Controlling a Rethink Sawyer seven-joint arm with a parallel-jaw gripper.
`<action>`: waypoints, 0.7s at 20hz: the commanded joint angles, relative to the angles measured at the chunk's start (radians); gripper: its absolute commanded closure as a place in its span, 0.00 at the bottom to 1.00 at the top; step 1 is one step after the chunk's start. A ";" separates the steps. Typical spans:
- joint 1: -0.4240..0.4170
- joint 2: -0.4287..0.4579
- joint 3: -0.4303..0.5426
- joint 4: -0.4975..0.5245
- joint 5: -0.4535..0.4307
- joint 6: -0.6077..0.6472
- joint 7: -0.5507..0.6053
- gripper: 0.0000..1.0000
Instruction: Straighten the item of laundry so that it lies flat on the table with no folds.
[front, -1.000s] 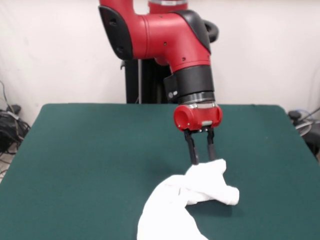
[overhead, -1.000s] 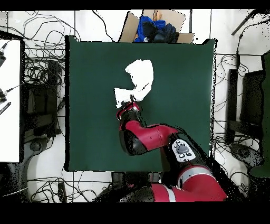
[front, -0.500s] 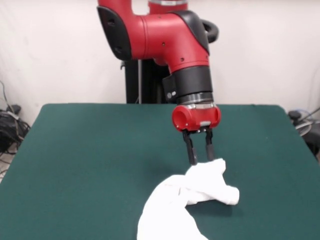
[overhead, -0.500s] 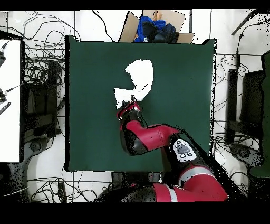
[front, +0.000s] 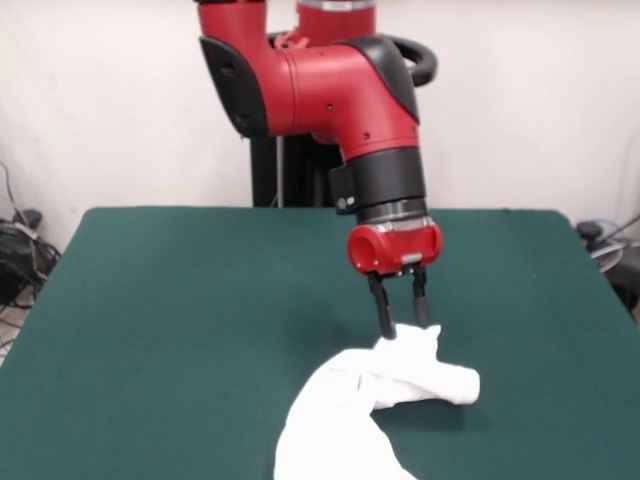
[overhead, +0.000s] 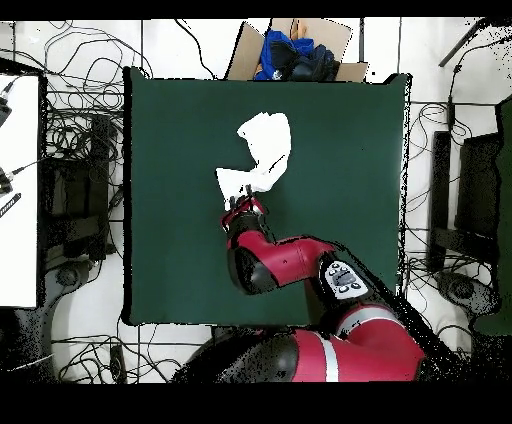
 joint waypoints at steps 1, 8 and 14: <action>0.027 0.059 0.003 -0.112 -0.035 0.196 0.075 0.00; 0.048 0.062 -0.021 -0.124 -0.036 0.204 0.075 0.00; 0.076 0.063 -0.054 -0.137 -0.015 0.260 0.075 0.00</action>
